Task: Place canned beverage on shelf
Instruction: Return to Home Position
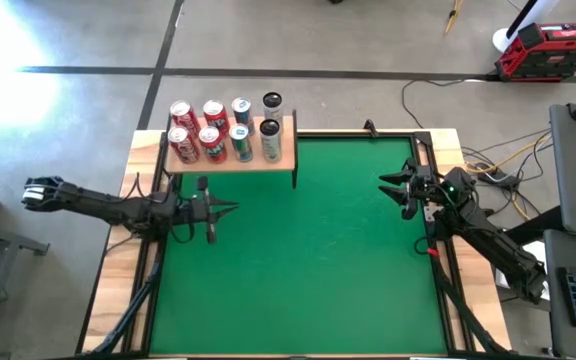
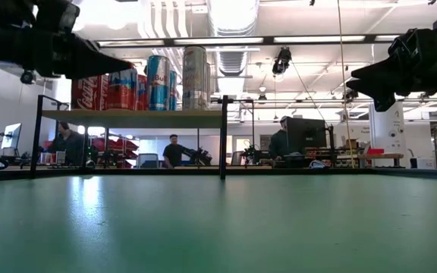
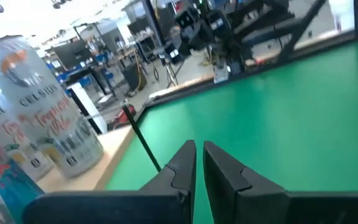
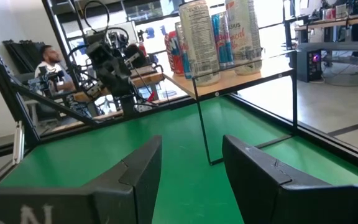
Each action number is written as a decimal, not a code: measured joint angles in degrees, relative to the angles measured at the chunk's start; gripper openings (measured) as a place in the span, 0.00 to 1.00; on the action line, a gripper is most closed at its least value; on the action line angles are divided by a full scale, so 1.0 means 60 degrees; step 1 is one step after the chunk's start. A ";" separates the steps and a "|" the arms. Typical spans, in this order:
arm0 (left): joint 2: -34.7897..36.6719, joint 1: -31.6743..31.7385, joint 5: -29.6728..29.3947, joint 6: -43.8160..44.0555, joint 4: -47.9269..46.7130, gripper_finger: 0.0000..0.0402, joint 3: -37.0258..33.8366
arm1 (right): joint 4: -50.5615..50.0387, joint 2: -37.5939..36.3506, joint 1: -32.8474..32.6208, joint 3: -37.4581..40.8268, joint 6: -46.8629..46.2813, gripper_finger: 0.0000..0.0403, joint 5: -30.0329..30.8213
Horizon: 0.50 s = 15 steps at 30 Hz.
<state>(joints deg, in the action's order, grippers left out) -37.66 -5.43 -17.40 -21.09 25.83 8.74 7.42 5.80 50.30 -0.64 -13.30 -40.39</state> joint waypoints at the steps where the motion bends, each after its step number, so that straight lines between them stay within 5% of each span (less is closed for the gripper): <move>1: -0.0059 0.0000 -0.0004 -0.0066 -0.0053 0.03 0.0003 | 0.0001 0.0000 -0.0004 0.0000 0.0000 0.40 -0.0002; 9: -0.0629 -0.0011 -0.0282 0.0726 -0.0152 0.03 0.0003 | 0.0007 0.0000 -0.0002 -0.0001 0.0000 0.40 0.0000; 15: 0.0819 -0.0194 -0.0570 0.2314 -0.0765 0.03 -0.0395 | 0.0022 0.0000 -0.0004 0.0000 0.0000 0.40 0.0001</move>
<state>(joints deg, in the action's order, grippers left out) -32.75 -6.59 -20.82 -7.21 21.24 6.37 7.55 5.80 50.28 -0.64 -13.30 -40.38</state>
